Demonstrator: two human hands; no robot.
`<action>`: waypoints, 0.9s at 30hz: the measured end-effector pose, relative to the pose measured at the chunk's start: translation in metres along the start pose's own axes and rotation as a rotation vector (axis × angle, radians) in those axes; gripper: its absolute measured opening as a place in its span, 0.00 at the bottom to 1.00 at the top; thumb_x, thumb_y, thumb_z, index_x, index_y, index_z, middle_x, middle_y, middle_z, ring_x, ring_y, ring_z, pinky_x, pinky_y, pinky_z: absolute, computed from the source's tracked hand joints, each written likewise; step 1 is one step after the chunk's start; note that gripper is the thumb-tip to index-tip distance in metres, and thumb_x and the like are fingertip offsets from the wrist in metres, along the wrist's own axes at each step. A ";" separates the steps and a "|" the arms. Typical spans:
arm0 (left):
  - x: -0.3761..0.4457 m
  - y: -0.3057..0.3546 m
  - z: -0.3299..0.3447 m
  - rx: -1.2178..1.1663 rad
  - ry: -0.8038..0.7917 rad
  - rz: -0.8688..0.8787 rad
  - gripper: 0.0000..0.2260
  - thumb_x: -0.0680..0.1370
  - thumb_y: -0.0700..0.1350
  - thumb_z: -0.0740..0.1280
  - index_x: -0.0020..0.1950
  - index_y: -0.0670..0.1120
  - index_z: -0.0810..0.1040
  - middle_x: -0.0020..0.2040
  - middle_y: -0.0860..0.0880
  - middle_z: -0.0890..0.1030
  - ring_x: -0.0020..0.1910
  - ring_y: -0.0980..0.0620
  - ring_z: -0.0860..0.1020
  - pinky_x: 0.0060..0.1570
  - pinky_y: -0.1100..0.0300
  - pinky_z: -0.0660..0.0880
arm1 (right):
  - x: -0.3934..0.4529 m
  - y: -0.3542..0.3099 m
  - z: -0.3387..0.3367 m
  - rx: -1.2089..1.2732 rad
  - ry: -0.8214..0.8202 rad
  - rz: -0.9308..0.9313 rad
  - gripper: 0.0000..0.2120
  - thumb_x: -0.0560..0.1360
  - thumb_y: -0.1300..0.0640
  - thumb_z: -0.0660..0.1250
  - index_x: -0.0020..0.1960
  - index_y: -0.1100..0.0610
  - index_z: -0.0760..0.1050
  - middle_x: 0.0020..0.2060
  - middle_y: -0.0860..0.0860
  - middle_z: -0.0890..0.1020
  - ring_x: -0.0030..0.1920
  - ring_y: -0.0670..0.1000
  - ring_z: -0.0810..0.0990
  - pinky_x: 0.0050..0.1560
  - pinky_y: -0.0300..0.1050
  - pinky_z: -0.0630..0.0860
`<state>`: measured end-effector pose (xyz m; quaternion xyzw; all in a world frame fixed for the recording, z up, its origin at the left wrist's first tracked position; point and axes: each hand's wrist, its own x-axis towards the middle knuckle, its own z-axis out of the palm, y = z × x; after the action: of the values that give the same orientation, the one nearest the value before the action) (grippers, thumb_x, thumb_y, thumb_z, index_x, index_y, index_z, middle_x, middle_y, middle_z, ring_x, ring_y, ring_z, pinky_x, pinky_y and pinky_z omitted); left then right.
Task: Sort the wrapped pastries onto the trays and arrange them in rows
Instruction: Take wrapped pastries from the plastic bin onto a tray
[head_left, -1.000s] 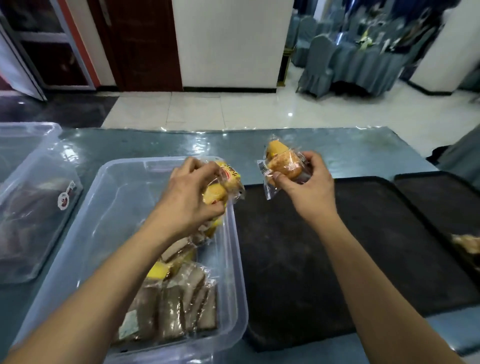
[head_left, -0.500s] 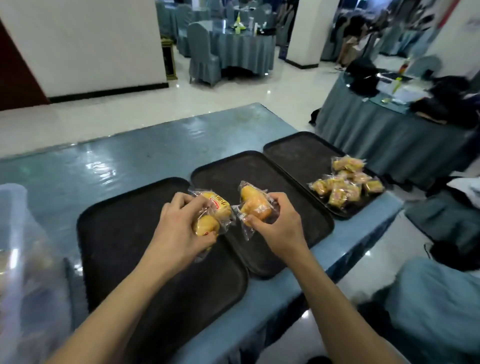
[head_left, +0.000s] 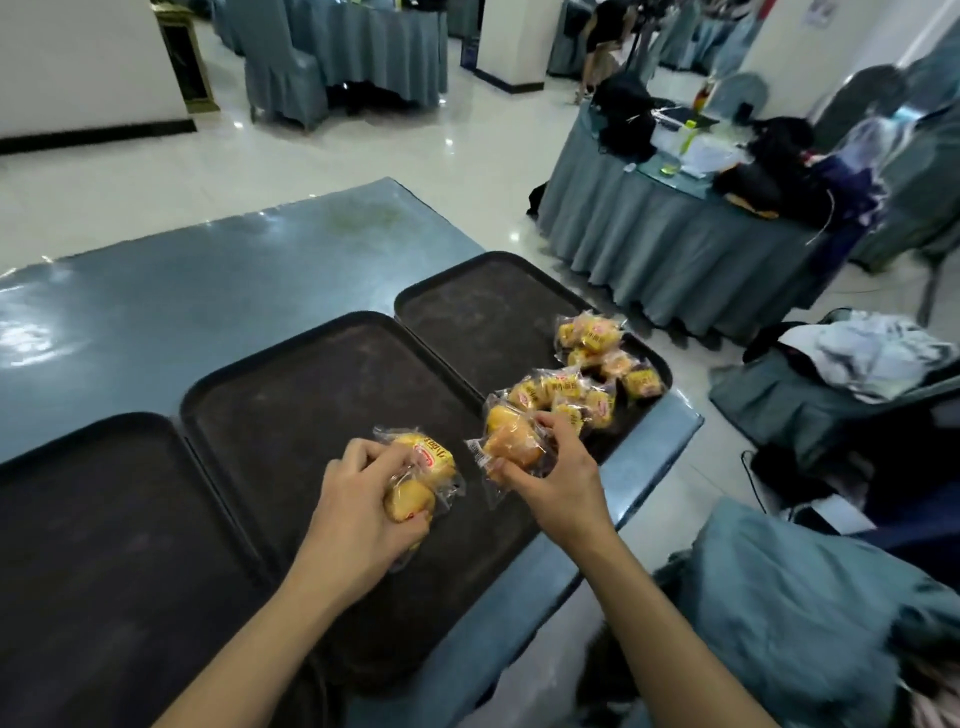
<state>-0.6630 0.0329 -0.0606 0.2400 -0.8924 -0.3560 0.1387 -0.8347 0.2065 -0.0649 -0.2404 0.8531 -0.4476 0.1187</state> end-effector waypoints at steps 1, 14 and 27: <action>0.016 0.005 0.009 -0.010 -0.018 0.000 0.24 0.69 0.48 0.78 0.63 0.57 0.76 0.56 0.57 0.67 0.56 0.52 0.67 0.55 0.59 0.67 | 0.013 0.004 -0.009 -0.007 0.010 0.005 0.31 0.66 0.38 0.79 0.63 0.39 0.70 0.54 0.40 0.80 0.52 0.42 0.80 0.53 0.45 0.81; 0.206 0.049 0.134 0.080 0.028 -0.020 0.20 0.73 0.47 0.75 0.61 0.57 0.72 0.59 0.55 0.65 0.56 0.50 0.65 0.56 0.52 0.73 | 0.225 0.077 -0.085 -0.177 0.052 0.040 0.31 0.69 0.37 0.76 0.68 0.45 0.71 0.58 0.44 0.79 0.55 0.47 0.79 0.54 0.47 0.78; 0.306 0.062 0.242 0.522 -0.281 -0.381 0.29 0.78 0.55 0.66 0.77 0.57 0.59 0.75 0.49 0.62 0.73 0.42 0.62 0.69 0.40 0.66 | 0.351 0.152 -0.059 -0.894 -0.378 -0.231 0.37 0.76 0.26 0.54 0.74 0.50 0.65 0.72 0.56 0.70 0.74 0.61 0.64 0.72 0.63 0.61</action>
<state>-1.0434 0.0482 -0.1648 0.3785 -0.9028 -0.1649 -0.1203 -1.2067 0.1407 -0.1516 -0.4376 0.8929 0.0028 0.1063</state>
